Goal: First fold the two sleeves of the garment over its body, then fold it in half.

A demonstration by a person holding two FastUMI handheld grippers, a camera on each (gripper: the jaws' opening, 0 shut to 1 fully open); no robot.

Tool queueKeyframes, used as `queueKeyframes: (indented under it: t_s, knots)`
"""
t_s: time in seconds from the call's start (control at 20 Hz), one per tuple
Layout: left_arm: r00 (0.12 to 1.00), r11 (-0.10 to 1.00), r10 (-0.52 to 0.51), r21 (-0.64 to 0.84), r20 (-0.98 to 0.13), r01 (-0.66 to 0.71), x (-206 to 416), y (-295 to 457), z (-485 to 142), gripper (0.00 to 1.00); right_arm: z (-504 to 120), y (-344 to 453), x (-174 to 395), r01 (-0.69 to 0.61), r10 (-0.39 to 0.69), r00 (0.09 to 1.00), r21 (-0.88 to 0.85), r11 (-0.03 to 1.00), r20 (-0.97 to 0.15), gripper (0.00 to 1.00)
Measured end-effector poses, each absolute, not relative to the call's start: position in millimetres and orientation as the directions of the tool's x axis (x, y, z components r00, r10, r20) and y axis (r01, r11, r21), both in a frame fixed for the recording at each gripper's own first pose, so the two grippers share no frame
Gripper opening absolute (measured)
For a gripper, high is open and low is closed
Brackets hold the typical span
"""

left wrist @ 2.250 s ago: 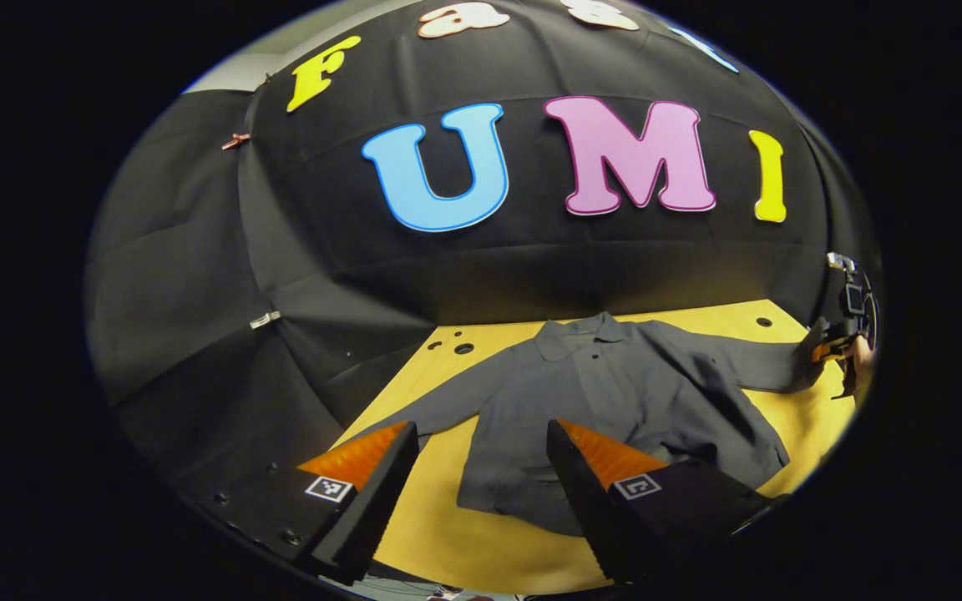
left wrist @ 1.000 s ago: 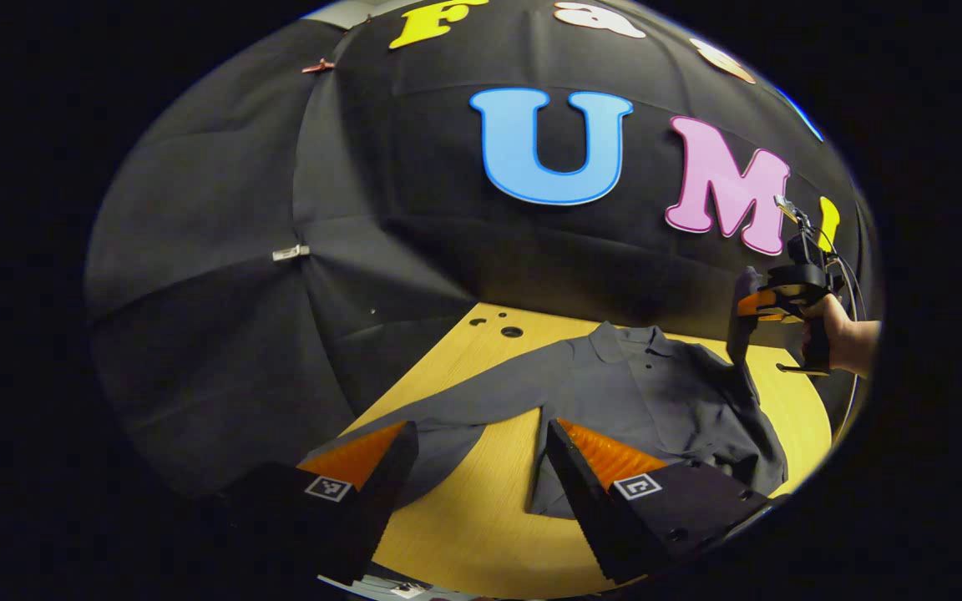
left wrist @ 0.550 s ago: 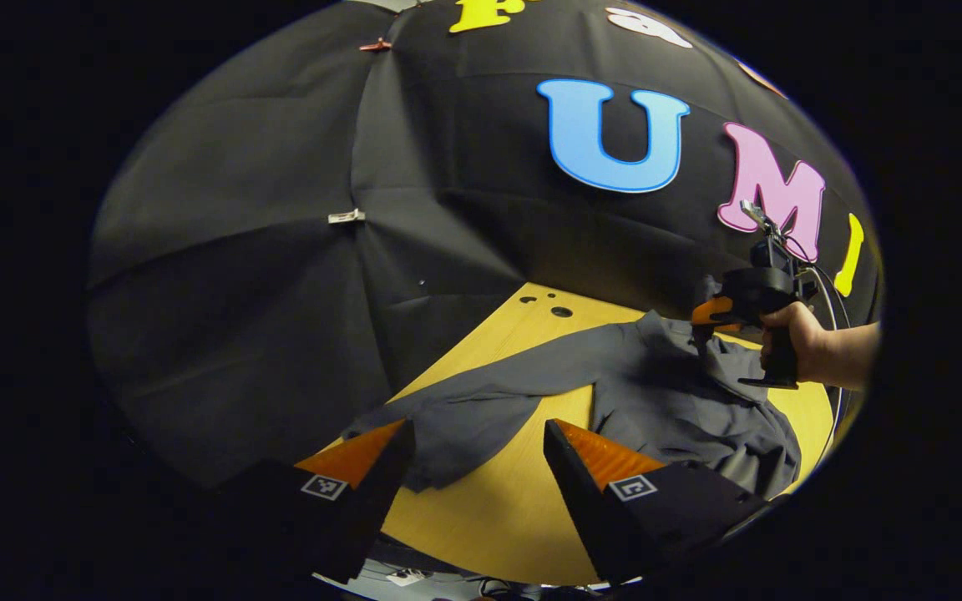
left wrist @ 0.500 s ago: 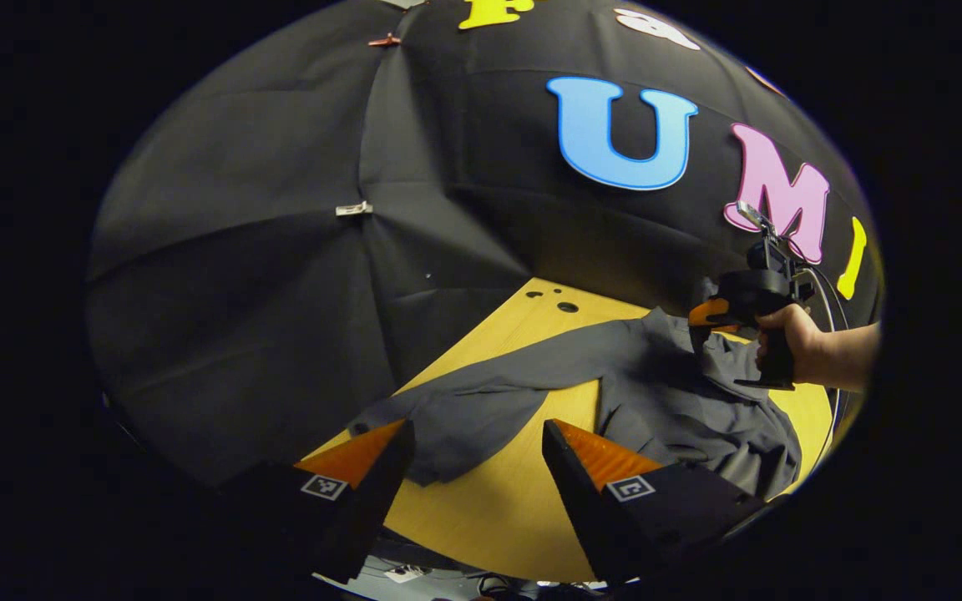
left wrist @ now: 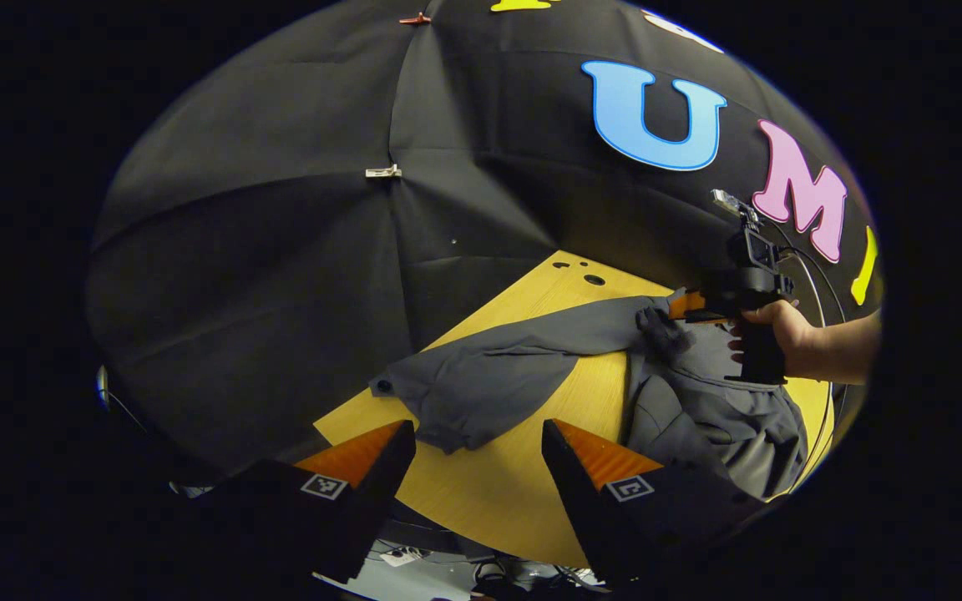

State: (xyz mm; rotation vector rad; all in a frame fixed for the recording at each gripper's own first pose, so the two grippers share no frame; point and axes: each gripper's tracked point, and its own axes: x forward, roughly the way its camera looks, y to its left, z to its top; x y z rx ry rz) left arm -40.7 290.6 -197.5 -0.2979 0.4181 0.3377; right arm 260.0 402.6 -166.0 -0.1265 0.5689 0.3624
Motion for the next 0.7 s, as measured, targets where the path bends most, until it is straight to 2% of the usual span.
queueKeyframes:
  t_s: [0.1, 0.15, 0.3, 0.5, 0.7]
  knots:
    - [0.864, 0.903, 0.264, -0.206, -0.428, -0.377, -31, 296, -192, 0.96, -164, 399, 250, -0.39, 0.316, 0.775, -0.021, 0.921, -0.547, 0.61]
    - [0.867, 0.903, 0.271, -0.2, -0.419, -0.379, -24, 301, -192, 0.96, -162, 391, 246, -0.388, 0.309, 0.78, -0.033, 0.921, -0.544, 0.63]
    - [0.856, 0.896, 0.305, -0.18, -0.417, -0.406, 0, 320, -199, 0.96, -144, 351, 235, -0.363, 0.274, 0.807, -0.075, 0.929, -0.523, 1.0]
    - [0.779, 0.852, 0.392, -0.127, -0.489, -0.508, 26, 357, -233, 0.96, -110, 291, 216, -0.302, 0.222, 0.855, -0.102, 0.948, -0.469, 0.99]
    - [0.725, 0.831, 0.467, -0.029, -0.507, -0.555, 47, 396, -255, 0.96, -86, 221, 178, -0.194, 0.166, 0.872, -0.013, 0.981, -0.461, 0.99]
